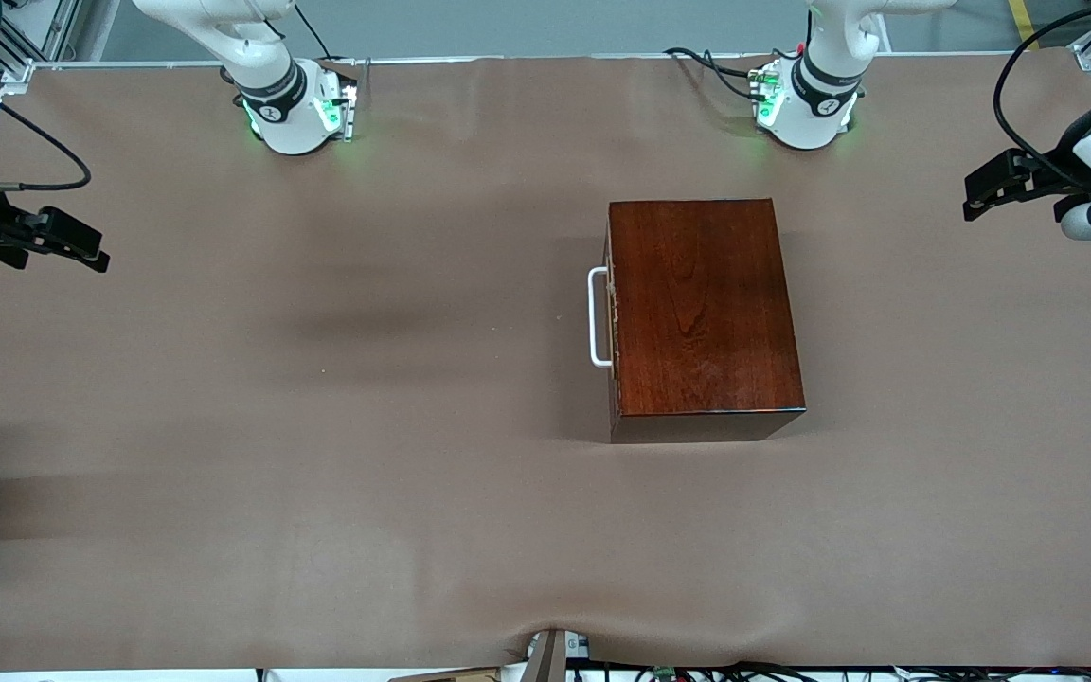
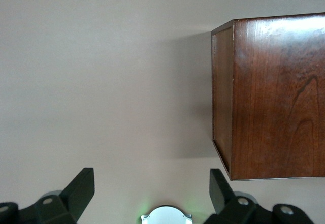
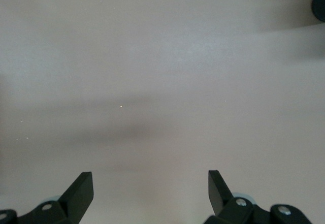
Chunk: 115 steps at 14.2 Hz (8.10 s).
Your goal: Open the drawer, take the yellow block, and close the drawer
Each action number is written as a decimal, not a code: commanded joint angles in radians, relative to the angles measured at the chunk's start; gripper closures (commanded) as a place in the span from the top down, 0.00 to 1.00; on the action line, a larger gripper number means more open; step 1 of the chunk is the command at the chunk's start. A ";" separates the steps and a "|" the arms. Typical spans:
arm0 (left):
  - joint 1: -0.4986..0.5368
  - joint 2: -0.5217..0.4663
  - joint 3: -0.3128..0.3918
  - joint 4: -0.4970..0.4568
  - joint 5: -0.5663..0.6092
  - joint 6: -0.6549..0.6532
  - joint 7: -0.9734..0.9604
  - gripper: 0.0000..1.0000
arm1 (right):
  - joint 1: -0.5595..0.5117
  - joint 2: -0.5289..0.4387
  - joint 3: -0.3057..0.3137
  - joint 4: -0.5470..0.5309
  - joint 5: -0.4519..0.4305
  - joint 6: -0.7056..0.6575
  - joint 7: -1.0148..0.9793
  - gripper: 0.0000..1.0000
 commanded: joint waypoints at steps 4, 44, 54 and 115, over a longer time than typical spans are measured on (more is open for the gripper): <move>0.015 0.005 -0.007 0.002 -0.015 -0.004 0.025 1.00 | -0.005 -0.016 0.003 0.000 0.014 -0.009 0.010 1.00; -0.605 0.488 -0.159 0.247 0.029 0.324 -0.976 1.00 | -0.005 -0.019 0.003 -0.001 0.012 -0.017 0.009 1.00; -0.698 0.519 -0.158 0.275 0.209 0.343 -1.019 1.00 | -0.005 -0.022 0.001 -0.005 0.011 -0.023 0.009 1.00; -0.781 0.848 -0.121 0.323 0.167 0.659 -0.995 1.00 | -0.009 -0.018 -0.001 -0.006 0.009 -0.032 0.009 1.00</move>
